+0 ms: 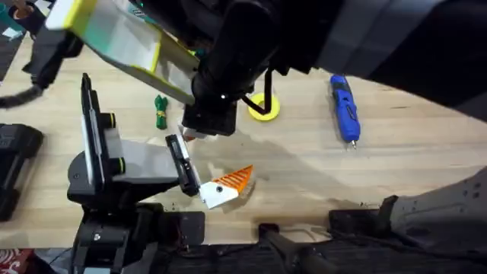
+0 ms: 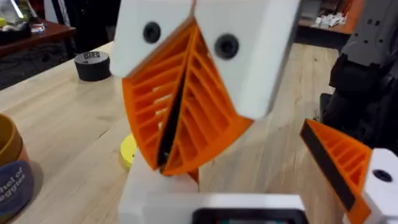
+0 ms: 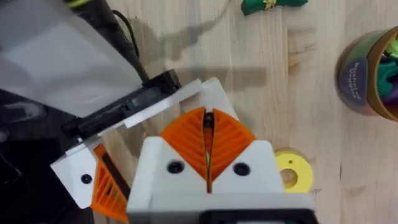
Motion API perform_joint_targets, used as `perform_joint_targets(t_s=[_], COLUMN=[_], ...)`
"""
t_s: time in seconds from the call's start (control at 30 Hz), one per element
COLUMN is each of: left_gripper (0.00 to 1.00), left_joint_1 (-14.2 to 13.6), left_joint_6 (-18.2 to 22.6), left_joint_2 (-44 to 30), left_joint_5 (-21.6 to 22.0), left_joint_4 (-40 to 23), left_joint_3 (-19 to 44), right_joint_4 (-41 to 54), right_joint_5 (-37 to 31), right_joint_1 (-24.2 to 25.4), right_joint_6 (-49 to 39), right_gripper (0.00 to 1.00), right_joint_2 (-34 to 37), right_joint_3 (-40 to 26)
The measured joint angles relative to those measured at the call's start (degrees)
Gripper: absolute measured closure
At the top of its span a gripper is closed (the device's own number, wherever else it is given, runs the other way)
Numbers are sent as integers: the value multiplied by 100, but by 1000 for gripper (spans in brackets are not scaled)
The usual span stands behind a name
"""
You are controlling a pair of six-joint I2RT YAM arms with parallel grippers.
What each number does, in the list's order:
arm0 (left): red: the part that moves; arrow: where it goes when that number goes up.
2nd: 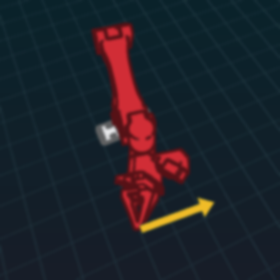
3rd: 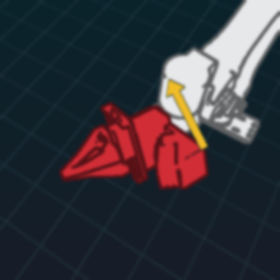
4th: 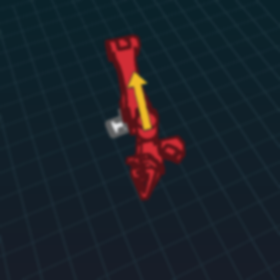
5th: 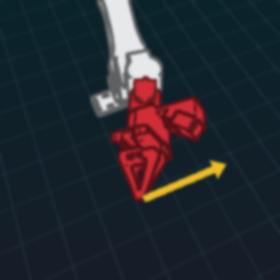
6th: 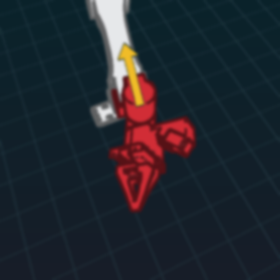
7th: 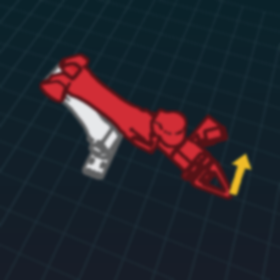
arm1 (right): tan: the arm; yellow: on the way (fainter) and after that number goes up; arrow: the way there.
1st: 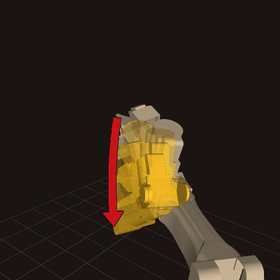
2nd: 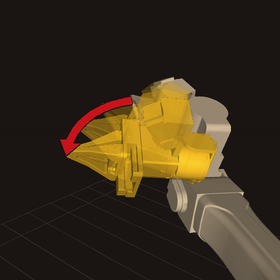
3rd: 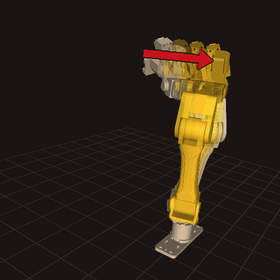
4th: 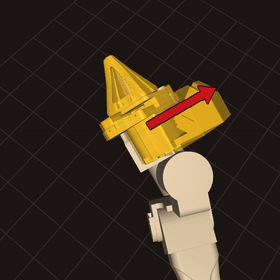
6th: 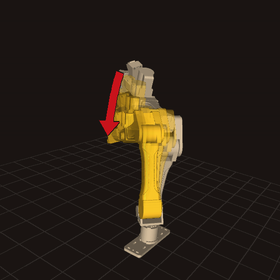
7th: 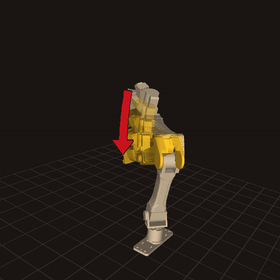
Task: Pick up the gripper from the table and insert it into the empty holder that is missing its gripper. Then pick up a screw, insert it into the mounting hole, and use the screwdriver to tighten it. Finally, clean up the table by picking up the vegetable and placing it into the bucket.
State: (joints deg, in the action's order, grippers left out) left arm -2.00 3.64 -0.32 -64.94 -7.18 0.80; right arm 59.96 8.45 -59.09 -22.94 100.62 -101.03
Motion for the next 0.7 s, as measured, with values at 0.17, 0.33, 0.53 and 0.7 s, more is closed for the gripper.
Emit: perform_joint_targets(t_s=[0.17, 0.33, 0.53, 0.7], left_gripper=[15, 15, 15, 15], left_joint_1=[0, 0, 0, 0], left_joint_6=[0, 0, -2, -2], left_joint_2=[0, 0, 0, 0], left_joint_5=[-1, -1, -1, -1], left_joint_4=[0, 0, -1, 0], left_joint_3=[0, 0, 0, 0], right_joint_4=[2, 17, 31, 31], right_joint_5=[2, -20, -66, -66], right_joint_1=[0, 2, 55, 55], right_joint_6=[24, 21, 11, 15], right_gripper=[970, 225, 6, 5], right_joint_2=[2, 1, 1, 0], right_joint_3=[0, 0, 0, 0])
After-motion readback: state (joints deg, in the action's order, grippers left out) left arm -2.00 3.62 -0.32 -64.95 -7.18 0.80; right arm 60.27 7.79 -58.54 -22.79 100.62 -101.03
